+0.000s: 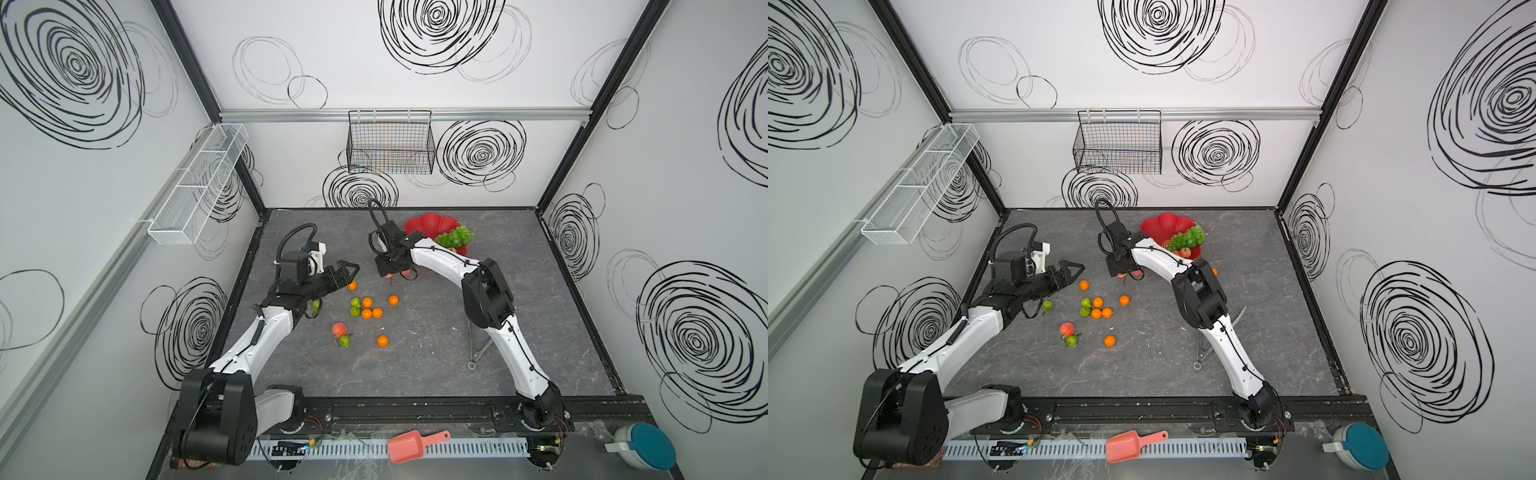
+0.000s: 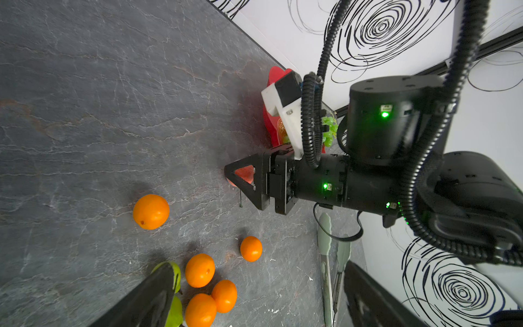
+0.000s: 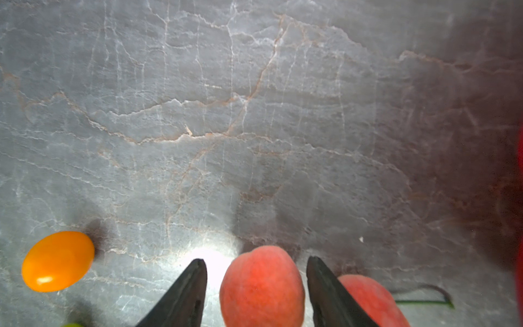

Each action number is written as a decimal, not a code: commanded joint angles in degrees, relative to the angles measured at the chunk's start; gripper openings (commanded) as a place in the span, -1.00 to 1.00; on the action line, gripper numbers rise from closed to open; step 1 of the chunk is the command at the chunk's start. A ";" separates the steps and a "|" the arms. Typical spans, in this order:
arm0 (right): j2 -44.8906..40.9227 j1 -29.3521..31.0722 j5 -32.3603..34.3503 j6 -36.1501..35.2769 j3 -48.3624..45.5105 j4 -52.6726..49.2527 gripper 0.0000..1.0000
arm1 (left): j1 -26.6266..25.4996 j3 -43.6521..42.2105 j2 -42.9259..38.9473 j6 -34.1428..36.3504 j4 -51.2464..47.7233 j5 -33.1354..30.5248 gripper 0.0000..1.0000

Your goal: Place and organize the fake fruits in the fruit bowl

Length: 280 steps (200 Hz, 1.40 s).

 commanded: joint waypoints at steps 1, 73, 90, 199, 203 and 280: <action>1.47 0.09 0.71 -0.74 1.52 -2.52 0.21 | 0.50 0.22 0.53 0.09 3.03 0.80 0.92; 1.95 0.17 0.24 -0.66 1.56 -3.06 0.12 | 0.39 0.13 0.31 0.17 2.92 0.94 0.92; 1.97 0.17 0.30 -0.59 1.61 -3.10 0.05 | 0.39 0.13 0.25 0.18 2.96 0.93 0.92; -0.76 0.35 -1.24 0.06 0.31 -3.28 -0.08 | -0.31 0.12 0.40 0.66 2.38 0.50 0.92; -1.18 0.35 -1.34 0.03 0.06 -3.16 -0.08 | -0.39 0.16 0.27 0.78 2.30 0.41 0.92; -15.98 -0.06 -6.37 1.99 -14.38 4.35 -0.08 | -2.74 0.21 -3.08 1.67 3.21 -0.71 0.92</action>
